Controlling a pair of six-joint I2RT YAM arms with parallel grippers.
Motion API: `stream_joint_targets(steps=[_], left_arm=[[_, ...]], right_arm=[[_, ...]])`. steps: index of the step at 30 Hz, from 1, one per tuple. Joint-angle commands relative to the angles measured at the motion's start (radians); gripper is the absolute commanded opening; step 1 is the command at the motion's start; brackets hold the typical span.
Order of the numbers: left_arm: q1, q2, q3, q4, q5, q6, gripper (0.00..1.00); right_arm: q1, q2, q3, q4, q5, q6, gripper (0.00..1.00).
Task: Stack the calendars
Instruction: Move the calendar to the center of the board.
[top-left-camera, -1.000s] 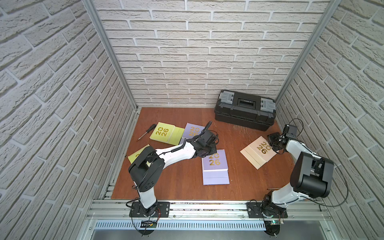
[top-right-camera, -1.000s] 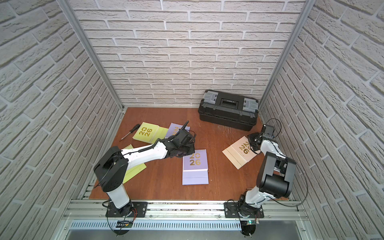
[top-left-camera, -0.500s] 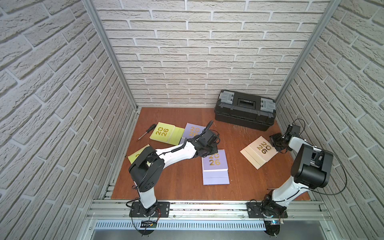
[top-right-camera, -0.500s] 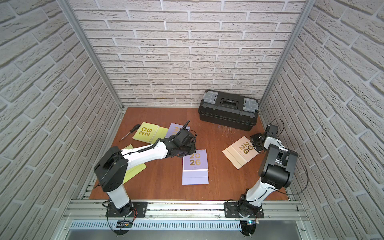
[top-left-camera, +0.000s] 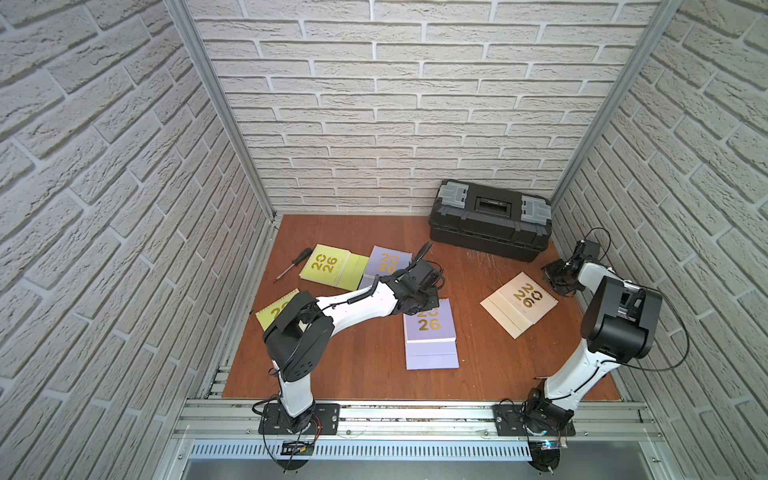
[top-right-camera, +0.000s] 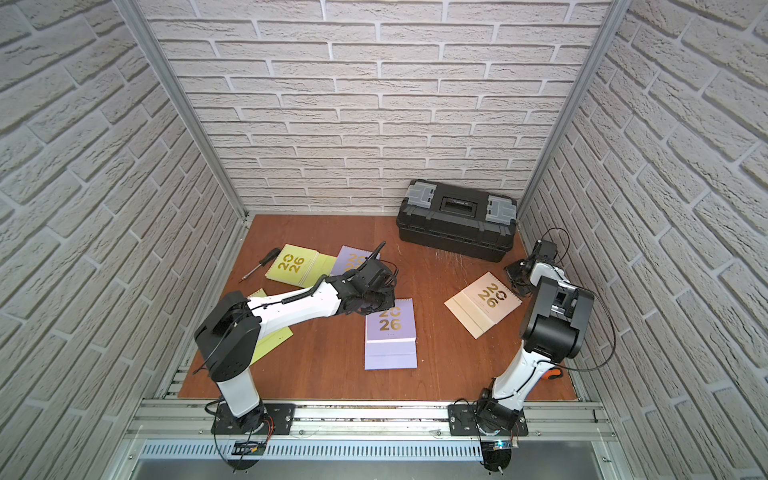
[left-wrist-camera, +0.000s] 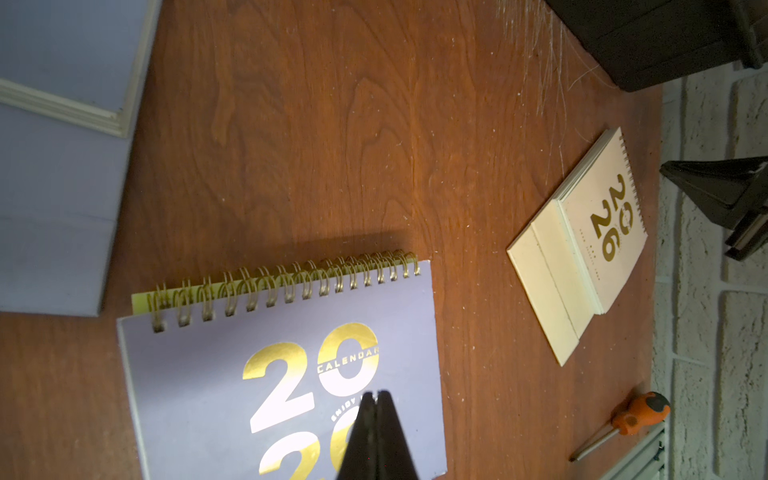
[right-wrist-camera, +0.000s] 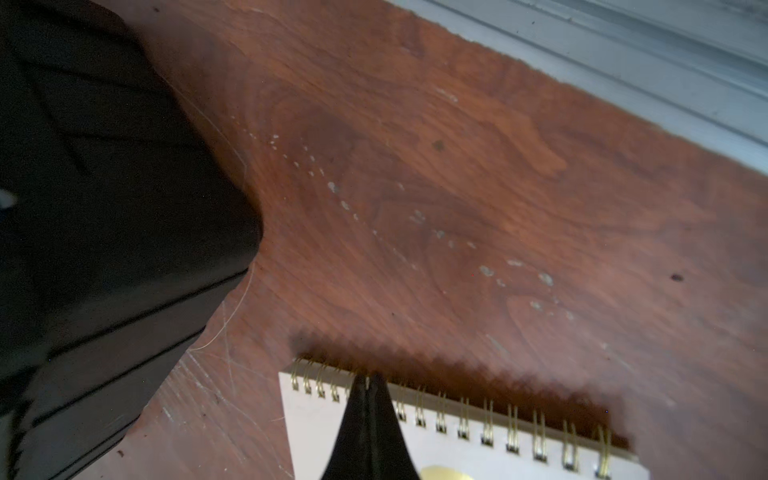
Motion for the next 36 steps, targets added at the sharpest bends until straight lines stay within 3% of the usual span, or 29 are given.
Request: stream_joint_targets(steps=[1, 20, 36], left_arm=[[-0.009, 0.014, 0.031, -0.016, -0.009, 0.01, 0.0], [-0.019, 0.02, 0.038, -0.014, -0.012, 0.008, 0.0], [-0.02, 0.024, 0.041, 0.012, -0.014, 0.014, 0.0]], right_arm=[[-0.002, 0.018, 0.042, -0.033, 0.033, -0.036, 0.03], [0.002, 0.13, 0.073, -0.086, -0.081, -0.061, 0.03], [0.069, 0.016, -0.072, -0.069, -0.161, -0.075, 0.03]])
